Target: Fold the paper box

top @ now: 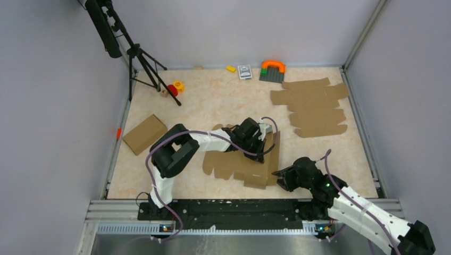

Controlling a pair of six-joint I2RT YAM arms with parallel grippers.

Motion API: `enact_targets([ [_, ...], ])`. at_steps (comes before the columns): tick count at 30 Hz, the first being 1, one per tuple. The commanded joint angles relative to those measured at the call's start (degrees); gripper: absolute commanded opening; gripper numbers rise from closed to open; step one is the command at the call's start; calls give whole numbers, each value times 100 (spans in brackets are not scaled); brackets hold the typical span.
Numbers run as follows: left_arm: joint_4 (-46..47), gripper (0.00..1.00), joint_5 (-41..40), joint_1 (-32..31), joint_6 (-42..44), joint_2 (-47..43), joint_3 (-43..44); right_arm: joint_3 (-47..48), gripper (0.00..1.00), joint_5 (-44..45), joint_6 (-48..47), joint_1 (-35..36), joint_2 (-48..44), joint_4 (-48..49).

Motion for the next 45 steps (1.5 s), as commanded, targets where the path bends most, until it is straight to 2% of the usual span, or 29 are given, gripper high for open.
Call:
enact_targets([
  [1,-299,0,-168,-38,58,-6,-232,-107,38,297,632,-47,-417,211],
  [6,-296,0,-153,-38,63,-29,-234,-21,39,144,686,-51,-459,219],
  [8,-280,0,-149,-38,54,-18,-235,30,28,68,509,-48,-354,177],
  [10,-269,0,-141,-38,45,-24,-226,176,26,61,356,-47,-192,-151],
  [12,-270,0,-138,-38,45,-32,-240,289,28,20,256,-53,-57,-420],
  [16,-278,0,-149,-38,54,-66,-265,370,42,-64,230,-56,-3,-795],
  [18,-265,0,-149,-37,54,-77,-269,354,44,23,261,-56,-59,-881],
  [22,-244,0,-123,-38,29,-77,-282,120,32,-135,559,-56,-153,-483],
  [27,-235,0,-126,-38,28,-125,-340,70,30,-291,858,-90,-47,-129],
  [32,-191,0,-106,-38,19,-162,-372,-5,19,-320,1131,-108,-80,31],
  [38,-116,0,-87,-38,10,-266,-472,-172,22,-279,1518,-144,-252,31],
  [45,234,0,87,-38,140,-744,-810,-432,18,-194,1895,-144,-641,110],
])
